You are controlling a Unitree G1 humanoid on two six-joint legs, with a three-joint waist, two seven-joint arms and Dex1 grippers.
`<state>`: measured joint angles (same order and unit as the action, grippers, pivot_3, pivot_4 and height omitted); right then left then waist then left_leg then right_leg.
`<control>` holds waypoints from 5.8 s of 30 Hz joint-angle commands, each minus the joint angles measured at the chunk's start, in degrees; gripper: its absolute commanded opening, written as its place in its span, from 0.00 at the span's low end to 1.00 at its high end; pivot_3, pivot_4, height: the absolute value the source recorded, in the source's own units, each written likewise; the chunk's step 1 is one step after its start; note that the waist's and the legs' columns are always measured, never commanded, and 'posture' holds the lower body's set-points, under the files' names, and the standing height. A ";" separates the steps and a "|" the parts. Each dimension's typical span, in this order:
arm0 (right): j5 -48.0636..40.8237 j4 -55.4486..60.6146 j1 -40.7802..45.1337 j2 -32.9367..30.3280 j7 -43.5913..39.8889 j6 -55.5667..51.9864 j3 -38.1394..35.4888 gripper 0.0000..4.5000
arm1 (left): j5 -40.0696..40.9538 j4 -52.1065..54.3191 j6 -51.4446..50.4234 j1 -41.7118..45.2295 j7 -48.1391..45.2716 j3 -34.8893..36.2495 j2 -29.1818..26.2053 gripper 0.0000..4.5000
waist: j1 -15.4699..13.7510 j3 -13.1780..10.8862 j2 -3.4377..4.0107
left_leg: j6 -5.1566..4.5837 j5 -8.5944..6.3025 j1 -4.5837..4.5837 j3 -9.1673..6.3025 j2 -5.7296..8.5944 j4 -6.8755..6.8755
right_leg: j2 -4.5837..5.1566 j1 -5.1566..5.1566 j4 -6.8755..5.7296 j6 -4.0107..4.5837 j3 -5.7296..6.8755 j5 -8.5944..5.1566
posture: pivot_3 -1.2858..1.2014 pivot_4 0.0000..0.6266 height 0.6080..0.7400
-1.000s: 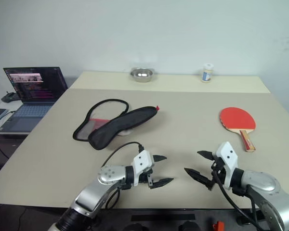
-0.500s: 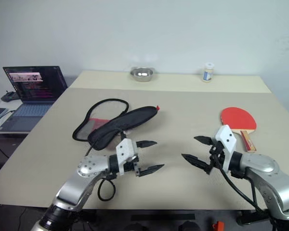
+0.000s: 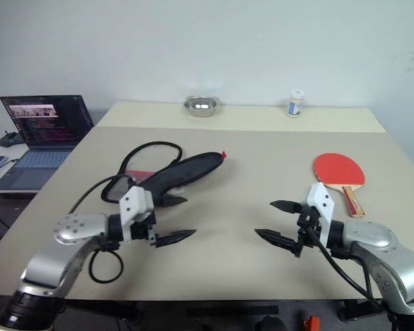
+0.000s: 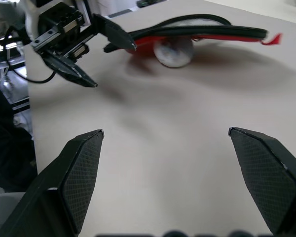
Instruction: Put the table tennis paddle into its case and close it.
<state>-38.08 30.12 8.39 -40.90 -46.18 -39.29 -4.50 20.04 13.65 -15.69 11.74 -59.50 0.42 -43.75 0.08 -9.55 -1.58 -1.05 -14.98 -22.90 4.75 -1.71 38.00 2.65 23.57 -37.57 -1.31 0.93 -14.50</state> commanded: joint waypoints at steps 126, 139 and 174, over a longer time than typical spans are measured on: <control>-25.29 1.17 7.70 5.76 27.90 -26.12 -5.77 1.00 | 8.16 -2.58 -12.98 9.42 -9.30 4.50 -4.19 0.99 | -0.01 -0.43 -0.56 | 0.07 0.05 -0.03 -0.08 0.05 0.08 | 0.21 0.00 -0.18 0.22 0.15 0.06 | 0.52 0.24 1.00; -23.07 -15.34 17.62 30.10 49.33 -28.61 -4.58 1.00 | 7.80 -8.76 -11.04 15.32 -9.39 6.34 -4.79 0.99 | 0.24 -0.43 -0.57 | 0.07 0.05 -0.08 -0.01 0.08 0.05 | 0.17 0.10 -0.22 0.21 0.11 0.07 | 0.52 0.24 1.00; -16.29 -29.42 25.28 47.98 55.58 -22.82 -9.92 1.00 | 6.28 -12.00 -9.61 18.29 -9.59 3.50 -3.61 0.99 | 1.77 -0.43 -0.55 | 0.10 0.06 -0.14 0.02 0.05 -0.03 | 0.13 0.34 -0.43 0.23 0.04 0.07 | 0.52 0.24 1.00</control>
<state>-54.79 1.22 32.13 6.13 9.27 -64.03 -14.08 26.47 1.39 -26.65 28.64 -68.65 3.86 -47.35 1.85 -9.98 -2.13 -0.95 -14.92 -23.05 4.77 -1.66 37.98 2.78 23.92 -38.01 -1.08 0.96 -14.43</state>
